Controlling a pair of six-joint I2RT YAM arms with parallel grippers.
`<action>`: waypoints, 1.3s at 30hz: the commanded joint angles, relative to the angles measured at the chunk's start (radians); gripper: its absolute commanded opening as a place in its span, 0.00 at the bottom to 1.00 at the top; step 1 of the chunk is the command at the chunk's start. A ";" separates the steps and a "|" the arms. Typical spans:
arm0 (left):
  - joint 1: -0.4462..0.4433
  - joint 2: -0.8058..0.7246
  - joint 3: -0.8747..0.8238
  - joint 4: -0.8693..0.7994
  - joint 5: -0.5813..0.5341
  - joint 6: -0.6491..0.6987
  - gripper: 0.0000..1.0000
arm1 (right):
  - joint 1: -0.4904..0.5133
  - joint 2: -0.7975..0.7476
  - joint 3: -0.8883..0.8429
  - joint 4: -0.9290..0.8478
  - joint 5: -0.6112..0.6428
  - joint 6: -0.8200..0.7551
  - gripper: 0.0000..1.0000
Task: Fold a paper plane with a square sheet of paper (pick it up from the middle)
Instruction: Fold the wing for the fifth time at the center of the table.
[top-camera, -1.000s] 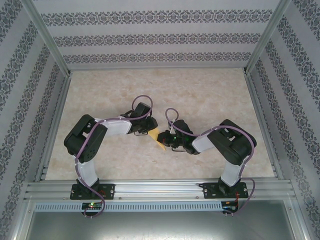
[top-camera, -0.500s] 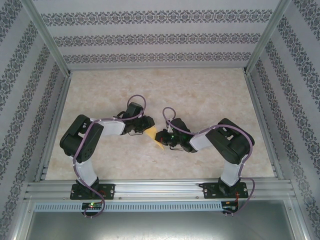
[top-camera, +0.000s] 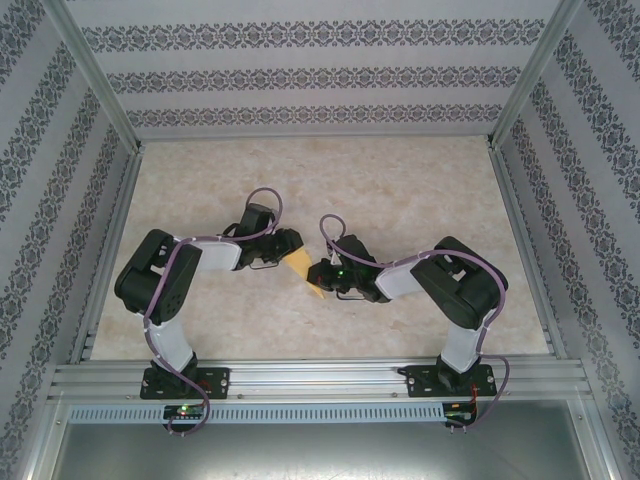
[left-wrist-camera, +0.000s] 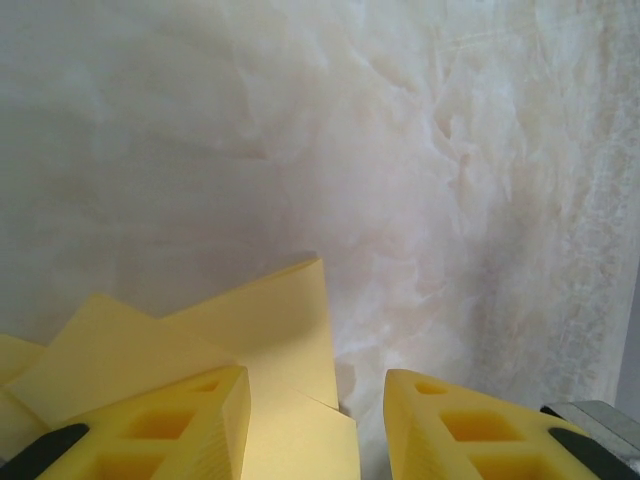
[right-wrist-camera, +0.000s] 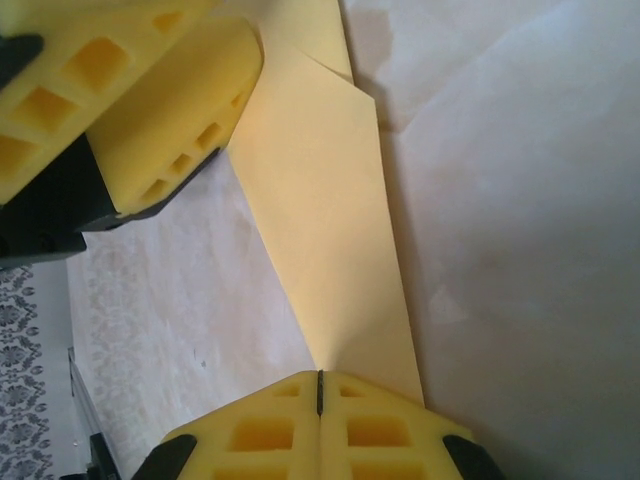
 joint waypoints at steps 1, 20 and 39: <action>0.062 -0.001 0.005 -0.081 -0.139 0.071 0.42 | 0.025 0.037 -0.023 -0.226 0.020 -0.037 0.00; 0.147 -0.038 -0.001 -0.089 -0.091 0.104 0.44 | 0.027 0.054 -0.004 -0.222 -0.007 -0.046 0.00; -0.004 -0.087 0.051 -0.063 0.112 0.086 0.35 | 0.024 0.043 -0.002 -0.176 -0.016 -0.049 0.00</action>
